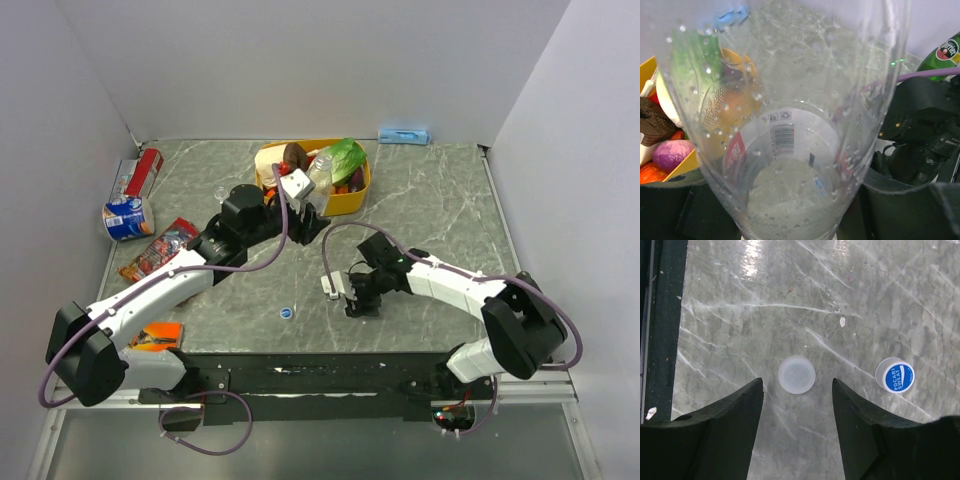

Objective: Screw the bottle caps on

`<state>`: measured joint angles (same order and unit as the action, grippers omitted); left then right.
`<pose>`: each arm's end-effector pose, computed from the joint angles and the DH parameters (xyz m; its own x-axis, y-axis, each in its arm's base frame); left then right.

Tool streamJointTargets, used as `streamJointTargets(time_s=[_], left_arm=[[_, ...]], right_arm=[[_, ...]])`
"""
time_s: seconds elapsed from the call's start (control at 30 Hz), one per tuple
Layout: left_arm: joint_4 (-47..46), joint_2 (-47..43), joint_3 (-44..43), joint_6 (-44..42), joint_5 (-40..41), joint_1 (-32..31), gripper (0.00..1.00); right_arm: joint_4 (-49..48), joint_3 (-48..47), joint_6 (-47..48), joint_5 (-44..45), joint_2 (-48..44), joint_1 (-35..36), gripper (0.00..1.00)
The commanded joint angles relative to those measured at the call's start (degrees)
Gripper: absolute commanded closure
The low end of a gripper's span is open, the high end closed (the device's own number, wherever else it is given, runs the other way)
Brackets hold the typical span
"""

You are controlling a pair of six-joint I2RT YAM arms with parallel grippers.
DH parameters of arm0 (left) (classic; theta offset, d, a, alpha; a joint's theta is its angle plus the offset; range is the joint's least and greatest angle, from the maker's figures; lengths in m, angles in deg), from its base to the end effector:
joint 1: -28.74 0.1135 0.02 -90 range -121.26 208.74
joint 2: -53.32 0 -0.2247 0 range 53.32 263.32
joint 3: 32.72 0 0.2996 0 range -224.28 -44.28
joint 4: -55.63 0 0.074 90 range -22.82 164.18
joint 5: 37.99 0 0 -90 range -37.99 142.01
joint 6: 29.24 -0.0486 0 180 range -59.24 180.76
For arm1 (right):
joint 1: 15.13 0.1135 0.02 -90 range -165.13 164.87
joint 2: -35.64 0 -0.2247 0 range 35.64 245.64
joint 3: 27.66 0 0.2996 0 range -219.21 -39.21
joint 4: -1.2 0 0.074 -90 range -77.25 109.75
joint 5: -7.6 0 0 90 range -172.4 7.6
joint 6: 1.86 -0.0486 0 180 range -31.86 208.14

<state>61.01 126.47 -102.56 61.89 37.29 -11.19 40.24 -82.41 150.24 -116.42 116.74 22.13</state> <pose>0.2785 -0.2493 0.2930 -0.1319 0.0855 -0.9876 0.8110 0.5822 -0.0579 0.2233 0.2041 0.0986 0.2688 -0.7159 -0.6444 -0.9611 -0.2438 -0.1300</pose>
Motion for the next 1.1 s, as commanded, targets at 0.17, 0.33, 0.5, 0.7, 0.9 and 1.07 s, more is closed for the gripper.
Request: streamJointTargets(time_s=[0.17,0.33,0.5,0.7,0.9,1.07], left_arm=[[-3.58,-2.74,1.5,0.9,-1.19,0.46,0.89],[-4.02,-3.01,2.2,1.07,-1.19,0.55,0.89],[-4.46,-3.1,2.64,1.42,-1.36,0.81,0.89],[-5.07,-3.01,3.0,1.86,-1.63,0.9,0.88],[-5.16,-2.92,3.17,2.04,-1.98,0.9,0.88],[-5.43,-2.83,3.53,2.04,-1.98,0.99,0.88]], right_arm=[[2.75,-3.47,2.84,0.27,3.36,2.91,0.41],[0.99,-1.98,3.37,3.43,4.24,3.88,0.43],[-0.15,-1.89,2.93,4.49,4.59,3.96,0.45],[-1.03,-2.41,2.41,5.1,5.38,3.97,0.46],[-1.03,-3.21,2.67,5.19,6.18,4.14,0.48],[-0.76,-3.47,2.67,5.19,6.26,4.23,0.56]])
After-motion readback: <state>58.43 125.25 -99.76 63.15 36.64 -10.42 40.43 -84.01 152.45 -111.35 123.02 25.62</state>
